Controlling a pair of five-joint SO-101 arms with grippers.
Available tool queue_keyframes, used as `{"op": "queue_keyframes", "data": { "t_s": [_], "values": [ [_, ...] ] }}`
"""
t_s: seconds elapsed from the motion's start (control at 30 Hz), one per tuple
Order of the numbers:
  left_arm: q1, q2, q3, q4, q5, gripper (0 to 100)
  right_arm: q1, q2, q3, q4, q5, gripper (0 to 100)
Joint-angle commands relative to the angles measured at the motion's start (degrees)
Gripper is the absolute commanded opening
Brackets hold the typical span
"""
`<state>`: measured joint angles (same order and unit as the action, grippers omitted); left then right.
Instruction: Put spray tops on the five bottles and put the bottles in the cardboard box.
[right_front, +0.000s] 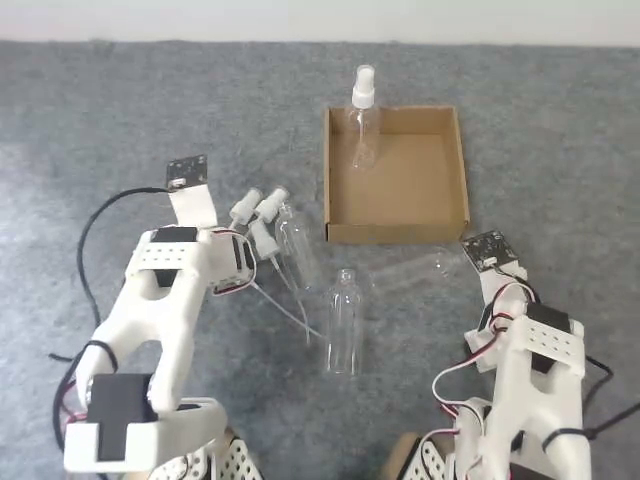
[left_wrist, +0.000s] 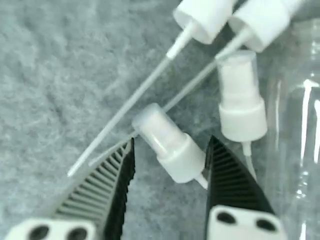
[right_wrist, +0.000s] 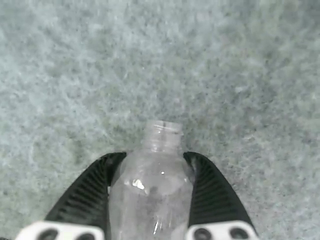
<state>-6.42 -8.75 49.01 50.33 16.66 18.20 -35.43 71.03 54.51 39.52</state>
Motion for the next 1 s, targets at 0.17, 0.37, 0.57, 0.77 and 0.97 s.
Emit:
{"op": "queue_keyframes", "data": {
  "t_s": [0.17, 0.37, 0.57, 0.77, 0.97],
  "values": [
    [-0.5, -0.5, -0.2, -1.1, 0.4, 13, 0.0, 0.5, 0.4, -1.2, -0.4, 0.6],
    [0.0, -0.5, 0.1, -0.8, -1.9, 11, 0.0, 0.8, 0.4, -0.9, 2.3, 0.6],
    [0.2, -0.5, 0.1, 2.2, -11.7, 11, 0.0, 0.8, 0.6, -0.8, 2.3, 0.6],
    [2.6, -0.4, 0.3, 4.7, -17.1, 12, 0.0, 0.8, 0.7, -0.8, 2.3, 0.6],
    [7.3, -0.4, 1.7, 4.9, -17.1, 11, 0.0, 0.4, 0.8, -0.8, 2.5, 0.6]
  ]
}}
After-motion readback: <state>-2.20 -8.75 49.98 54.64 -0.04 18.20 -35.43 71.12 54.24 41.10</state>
